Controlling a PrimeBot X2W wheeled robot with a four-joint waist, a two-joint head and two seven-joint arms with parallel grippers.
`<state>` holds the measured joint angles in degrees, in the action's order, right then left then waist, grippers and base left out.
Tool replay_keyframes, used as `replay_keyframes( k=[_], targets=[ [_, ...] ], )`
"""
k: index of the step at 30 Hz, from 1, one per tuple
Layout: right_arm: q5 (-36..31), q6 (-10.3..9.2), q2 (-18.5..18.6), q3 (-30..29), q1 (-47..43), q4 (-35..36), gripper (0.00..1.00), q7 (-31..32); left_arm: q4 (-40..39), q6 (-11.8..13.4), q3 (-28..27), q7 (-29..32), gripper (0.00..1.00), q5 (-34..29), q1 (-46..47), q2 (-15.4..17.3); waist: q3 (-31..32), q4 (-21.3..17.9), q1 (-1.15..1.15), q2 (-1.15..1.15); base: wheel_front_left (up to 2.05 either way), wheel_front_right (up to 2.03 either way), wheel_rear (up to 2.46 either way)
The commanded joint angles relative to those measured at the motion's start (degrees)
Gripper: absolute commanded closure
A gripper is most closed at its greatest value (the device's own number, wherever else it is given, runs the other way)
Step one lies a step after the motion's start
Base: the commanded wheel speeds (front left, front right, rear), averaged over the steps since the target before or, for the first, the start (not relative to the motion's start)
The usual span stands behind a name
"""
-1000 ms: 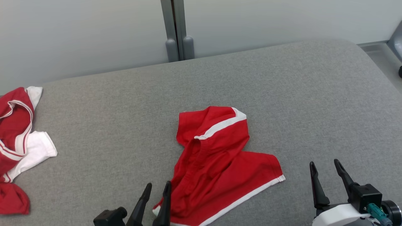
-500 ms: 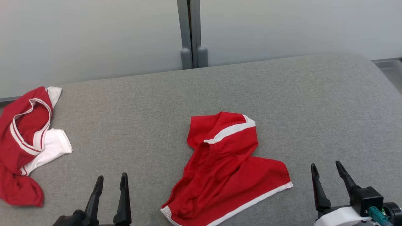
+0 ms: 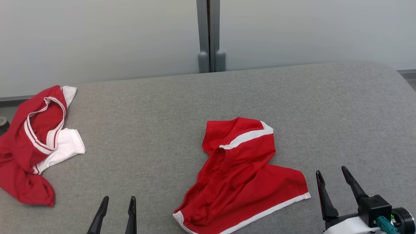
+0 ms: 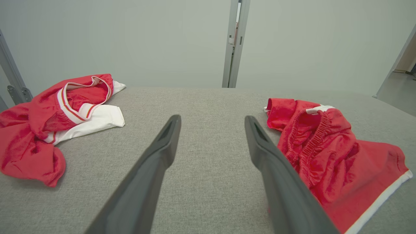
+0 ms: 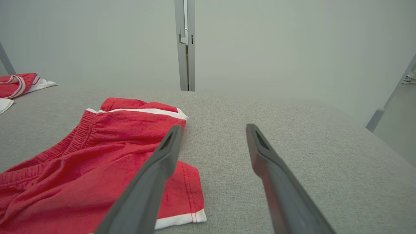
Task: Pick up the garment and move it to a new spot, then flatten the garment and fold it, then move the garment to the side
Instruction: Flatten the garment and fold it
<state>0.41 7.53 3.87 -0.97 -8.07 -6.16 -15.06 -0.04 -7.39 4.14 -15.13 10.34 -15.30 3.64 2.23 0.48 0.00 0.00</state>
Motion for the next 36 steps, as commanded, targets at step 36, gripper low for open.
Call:
replay_keyframes(
  k=[36],
  targets=[
    [3.33, -0.08, 5.06, 5.16, 8.71, -10.14, 0.0, 28.2, -3.01, -0.02, 19.87, 26.88, 0.0, 9.8, 7.16, 16.23, -0.98, -1.1, 0.0, 0.0, 0.0, 0.0, 0.0]
  ],
)
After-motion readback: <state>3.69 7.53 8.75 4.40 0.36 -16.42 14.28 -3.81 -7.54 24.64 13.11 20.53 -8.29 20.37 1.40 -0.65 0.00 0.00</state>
